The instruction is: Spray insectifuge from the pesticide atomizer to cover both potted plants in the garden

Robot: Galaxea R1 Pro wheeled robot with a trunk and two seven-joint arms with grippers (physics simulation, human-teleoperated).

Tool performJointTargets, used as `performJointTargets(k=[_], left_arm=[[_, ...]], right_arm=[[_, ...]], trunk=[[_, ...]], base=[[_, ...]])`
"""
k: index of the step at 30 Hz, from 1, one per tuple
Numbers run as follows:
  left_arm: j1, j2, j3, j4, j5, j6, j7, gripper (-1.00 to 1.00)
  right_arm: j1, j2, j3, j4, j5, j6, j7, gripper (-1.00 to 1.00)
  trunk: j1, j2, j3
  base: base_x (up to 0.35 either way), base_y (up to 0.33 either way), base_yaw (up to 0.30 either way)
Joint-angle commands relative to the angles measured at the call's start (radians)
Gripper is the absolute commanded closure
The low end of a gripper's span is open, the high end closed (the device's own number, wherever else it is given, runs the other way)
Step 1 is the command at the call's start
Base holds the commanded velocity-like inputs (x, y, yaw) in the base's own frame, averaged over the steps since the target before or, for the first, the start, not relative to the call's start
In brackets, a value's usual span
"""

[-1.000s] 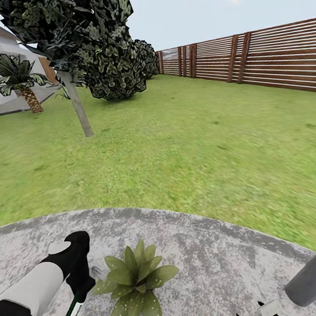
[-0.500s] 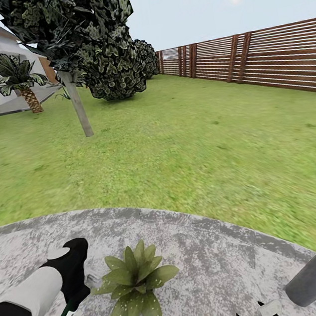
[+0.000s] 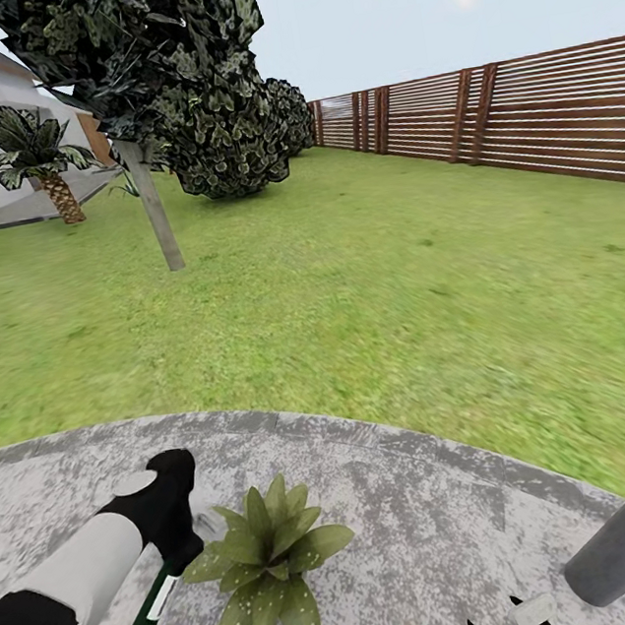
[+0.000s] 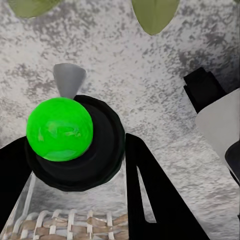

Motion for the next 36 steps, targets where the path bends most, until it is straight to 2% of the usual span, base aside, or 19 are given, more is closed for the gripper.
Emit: performJointTargets(k=[1, 11, 16, 22, 29, 32, 36], left_arm=[[-0.001, 0.001, -0.004, -0.006, -0.008, 0.009, -0.009, 1.0], [0.011, 0.011, -0.002, 0.003, -0.013, 0.008, -0.006, 1.0], [0.049, 0.02, -0.001, 0.006, -0.015, 0.007, -0.004, 1.0], [0.059, 0.056, 0.006, 0.006, -0.01, 0.007, -0.004, 1.0], [0.056, 0.08, 0.049, -0.001, -0.01, 0.006, -0.003, 1.0], [0.056, 0.083, 0.055, -0.006, -0.014, 0.006, -0.002, 1.0], [0.055, 0.101, 0.059, -0.005, -0.016, 0.006, -0.002, 1.0]], right_arm=[[-0.001, 0.0, -0.009, 0.0, 0.003, -0.003, 0.008, -1.0], [-0.001, 0.0, -0.009, 0.0, 0.003, -0.003, 0.008, -1.0], [-0.001, 0.0, -0.009, 0.0, 0.003, -0.003, 0.008, -1.0], [-0.001, 0.0, -0.009, 0.0, 0.004, -0.002, 0.008, -1.0], [-0.001, 0.0, -0.009, 0.0, 0.003, -0.003, 0.008, -1.0], [-0.001, 0.0, -0.009, 0.0, 0.003, -0.003, 0.008, -1.0], [-0.001, 0.0, -0.009, 0.0, 0.003, -0.003, 0.008, -1.0]], trunk=[[0.0, 0.0, -0.001], [0.0, 0.0, -0.001], [0.0, 0.0, -0.001], [0.0, 0.0, -0.001], [0.0, 0.0, -0.001], [0.0, 0.0, -0.001], [0.0, 0.0, -0.001]], base=[[0.0, 0.0, 0.0], [0.0, 0.0, 0.0], [0.0, 0.0, 0.0], [0.0, 0.0, 0.0], [0.0, 0.0, 0.0], [0.0, 0.0, 0.0], [0.0, 0.0, 0.0]])
